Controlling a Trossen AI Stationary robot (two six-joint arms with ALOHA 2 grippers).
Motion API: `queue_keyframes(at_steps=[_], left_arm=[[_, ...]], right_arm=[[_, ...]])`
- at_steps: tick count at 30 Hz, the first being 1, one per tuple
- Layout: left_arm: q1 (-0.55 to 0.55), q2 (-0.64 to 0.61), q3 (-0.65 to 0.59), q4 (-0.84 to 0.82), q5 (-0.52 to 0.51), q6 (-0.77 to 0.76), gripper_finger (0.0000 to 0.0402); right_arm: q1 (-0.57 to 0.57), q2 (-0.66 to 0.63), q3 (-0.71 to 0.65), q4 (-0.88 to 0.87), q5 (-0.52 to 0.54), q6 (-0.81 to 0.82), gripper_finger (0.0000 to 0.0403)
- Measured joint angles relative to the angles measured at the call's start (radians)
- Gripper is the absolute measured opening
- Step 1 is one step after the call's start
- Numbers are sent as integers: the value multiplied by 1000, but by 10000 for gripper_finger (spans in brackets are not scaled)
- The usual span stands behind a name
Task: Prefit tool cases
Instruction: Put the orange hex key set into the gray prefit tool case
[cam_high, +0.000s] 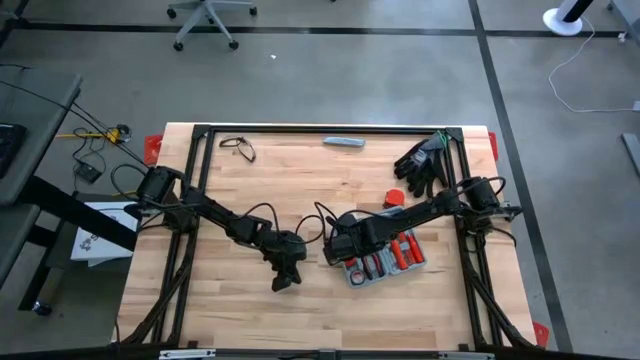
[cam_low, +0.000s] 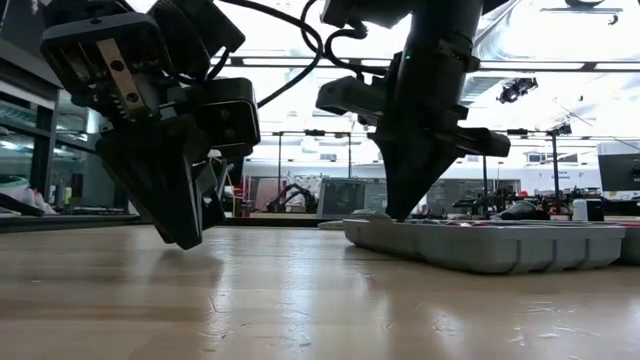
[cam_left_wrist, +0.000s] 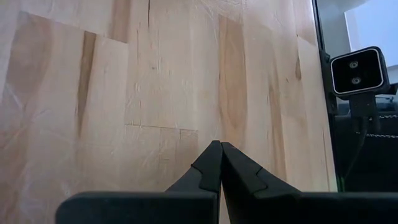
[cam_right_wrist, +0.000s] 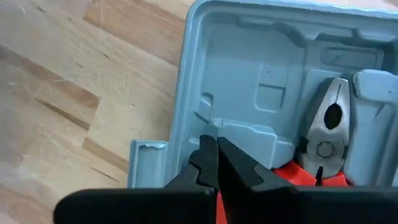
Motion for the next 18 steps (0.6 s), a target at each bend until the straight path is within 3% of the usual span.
queue_keyframes(at_steps=[10,18], left_arm=[[0,0,0,-6,1,7,0],[0,0,0,-6,3,7,0]], right_arm=[[-2,0,0,13,-19,-3,0],[9,-1,0,-2,28,62,0]])
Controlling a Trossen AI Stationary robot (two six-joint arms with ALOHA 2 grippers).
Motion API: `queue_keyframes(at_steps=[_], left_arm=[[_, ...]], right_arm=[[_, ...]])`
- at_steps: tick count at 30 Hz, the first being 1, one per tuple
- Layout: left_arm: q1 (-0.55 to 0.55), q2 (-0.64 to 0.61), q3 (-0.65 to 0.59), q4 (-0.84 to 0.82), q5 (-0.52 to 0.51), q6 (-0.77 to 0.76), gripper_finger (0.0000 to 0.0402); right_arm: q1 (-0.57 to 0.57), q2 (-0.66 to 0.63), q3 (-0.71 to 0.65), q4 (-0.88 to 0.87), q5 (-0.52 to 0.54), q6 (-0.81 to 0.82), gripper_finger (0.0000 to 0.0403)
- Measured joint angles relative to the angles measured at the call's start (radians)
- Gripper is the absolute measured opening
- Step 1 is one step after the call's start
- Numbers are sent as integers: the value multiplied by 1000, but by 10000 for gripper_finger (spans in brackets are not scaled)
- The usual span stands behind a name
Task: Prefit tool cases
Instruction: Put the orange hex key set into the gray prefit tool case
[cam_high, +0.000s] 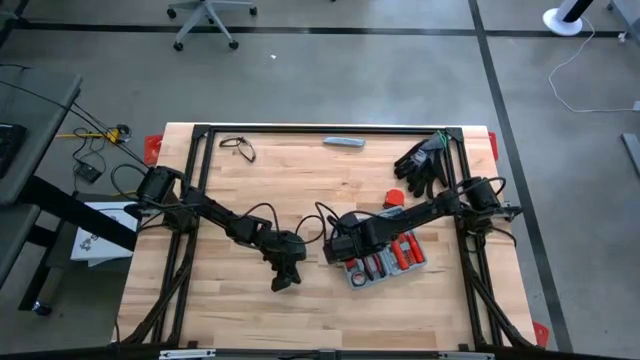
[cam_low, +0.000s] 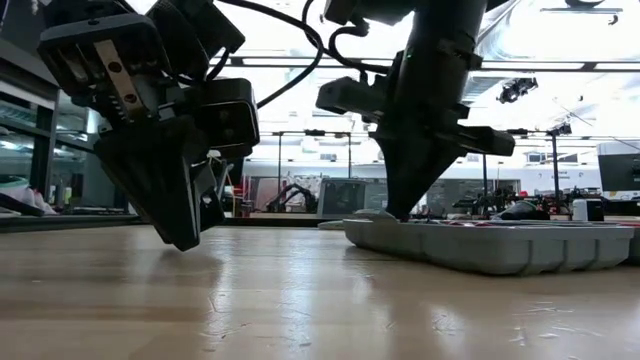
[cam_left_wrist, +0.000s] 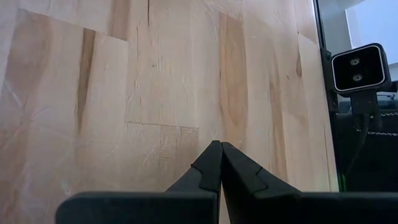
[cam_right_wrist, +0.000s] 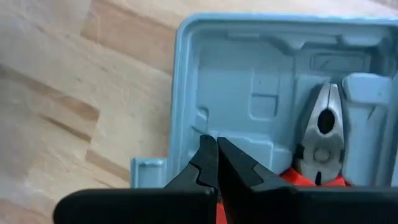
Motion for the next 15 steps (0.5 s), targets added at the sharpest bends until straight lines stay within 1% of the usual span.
queue_keyframes(at_steps=[5,8,11,13,15], left_arm=[[0,0,0,-12,1,1,0],[0,0,0,-17,1,1,0],[0,0,0,-17,1,3,0],[0,0,0,-16,1,9,0],[0,0,0,-16,1,11,0]], right_arm=[[35,0,0,18,2,7,0],[66,0,0,20,-26,29,0],[94,-1,0,7,-33,63,0],[110,-1,0,-4,-22,100,0],[124,-1,0,-8,15,143,0]])
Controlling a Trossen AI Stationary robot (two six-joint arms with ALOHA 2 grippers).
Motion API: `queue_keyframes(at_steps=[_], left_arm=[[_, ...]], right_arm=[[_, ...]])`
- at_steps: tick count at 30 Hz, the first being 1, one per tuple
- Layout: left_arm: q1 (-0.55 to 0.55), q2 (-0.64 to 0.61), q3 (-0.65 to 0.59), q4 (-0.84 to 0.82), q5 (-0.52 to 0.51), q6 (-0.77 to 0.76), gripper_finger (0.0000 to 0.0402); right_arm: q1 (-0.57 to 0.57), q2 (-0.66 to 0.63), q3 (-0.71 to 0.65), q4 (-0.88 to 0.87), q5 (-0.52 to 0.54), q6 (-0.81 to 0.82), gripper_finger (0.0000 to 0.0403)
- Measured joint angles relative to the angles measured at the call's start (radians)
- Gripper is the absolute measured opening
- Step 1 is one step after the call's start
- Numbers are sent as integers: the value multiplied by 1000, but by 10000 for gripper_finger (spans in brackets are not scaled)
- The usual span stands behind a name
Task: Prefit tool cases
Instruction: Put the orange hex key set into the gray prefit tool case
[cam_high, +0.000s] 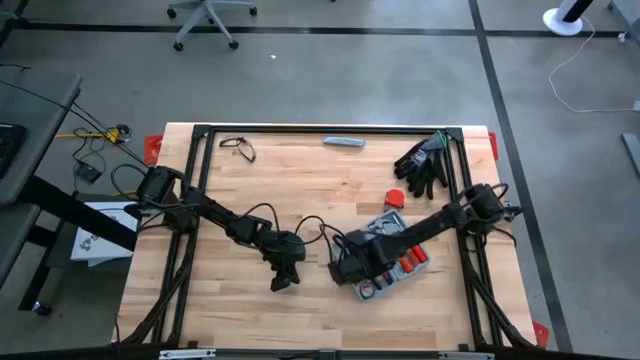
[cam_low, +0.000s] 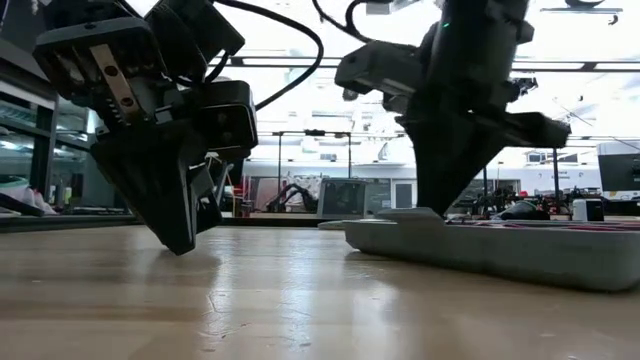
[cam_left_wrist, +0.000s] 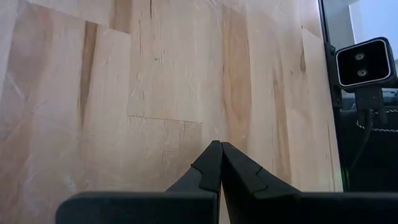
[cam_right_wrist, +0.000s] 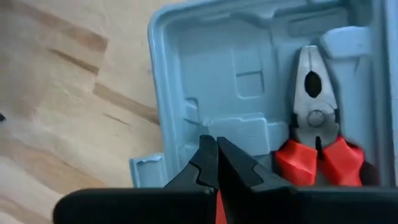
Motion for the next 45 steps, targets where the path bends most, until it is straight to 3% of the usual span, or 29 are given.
queue_keyframes(at_steps=[4,15,23,45], left_arm=[[0,0,0,0,0,0,0],[0,0,0,-6,0,0,0],[0,0,0,-6,0,0,0],[0,0,0,-14,-8,0,0]], right_arm=[[19,-13,0,7,56,44,0],[65,-14,0,-1,-73,37,0],[72,-13,0,-56,-91,25,0],[32,52,6,-10,-186,-141,0]])
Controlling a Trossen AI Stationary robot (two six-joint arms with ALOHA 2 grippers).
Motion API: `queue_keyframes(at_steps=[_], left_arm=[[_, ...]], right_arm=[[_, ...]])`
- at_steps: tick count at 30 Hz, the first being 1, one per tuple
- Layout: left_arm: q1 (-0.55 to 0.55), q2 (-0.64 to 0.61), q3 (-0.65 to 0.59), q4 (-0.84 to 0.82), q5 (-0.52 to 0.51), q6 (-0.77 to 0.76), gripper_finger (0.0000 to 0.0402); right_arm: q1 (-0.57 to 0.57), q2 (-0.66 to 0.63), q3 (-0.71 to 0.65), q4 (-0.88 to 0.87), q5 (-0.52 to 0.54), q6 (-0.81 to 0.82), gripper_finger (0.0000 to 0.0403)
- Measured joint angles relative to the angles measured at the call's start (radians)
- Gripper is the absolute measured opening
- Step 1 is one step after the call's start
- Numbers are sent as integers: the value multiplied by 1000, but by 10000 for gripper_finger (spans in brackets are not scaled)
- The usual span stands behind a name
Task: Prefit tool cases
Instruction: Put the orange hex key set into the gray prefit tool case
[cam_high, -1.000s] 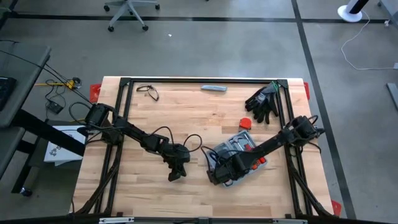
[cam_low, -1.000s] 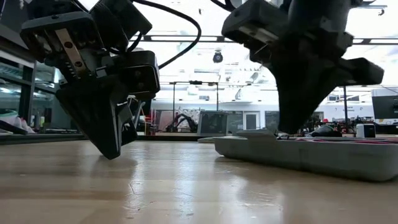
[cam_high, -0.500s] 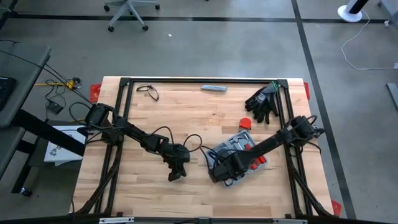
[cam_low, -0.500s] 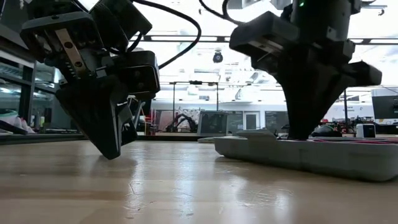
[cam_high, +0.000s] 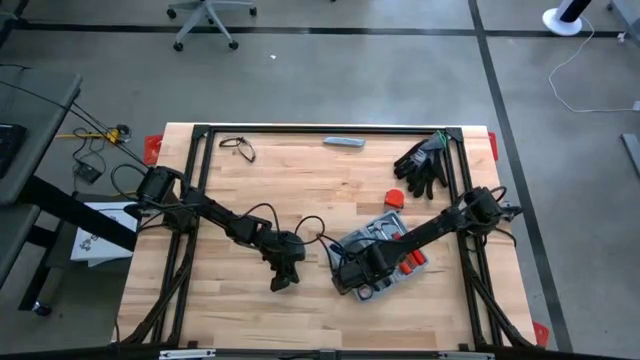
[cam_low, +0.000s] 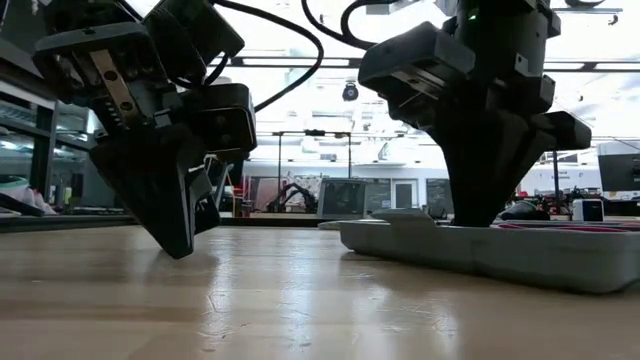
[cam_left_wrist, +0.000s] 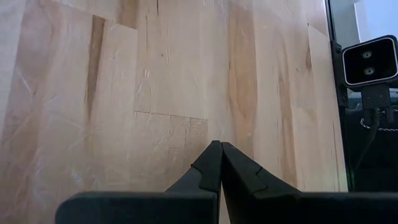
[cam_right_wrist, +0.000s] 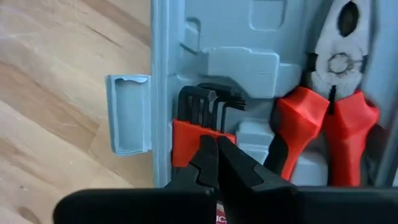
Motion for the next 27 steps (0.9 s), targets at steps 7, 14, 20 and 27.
queue_keyframes(at_steps=[7,14,20,27], left_arm=[[0,0,0,0,0,-1,0],[0,0,0,0,-4,-2,0],[0,0,0,0,-1,-3,0],[0,0,0,6,6,-30,0]], right_arm=[[-5,51,5,62,-85,-25,0],[-25,55,5,51,-91,-31,0],[-33,44,14,76,-59,-40,0],[-7,-1,35,64,56,-25,0]])
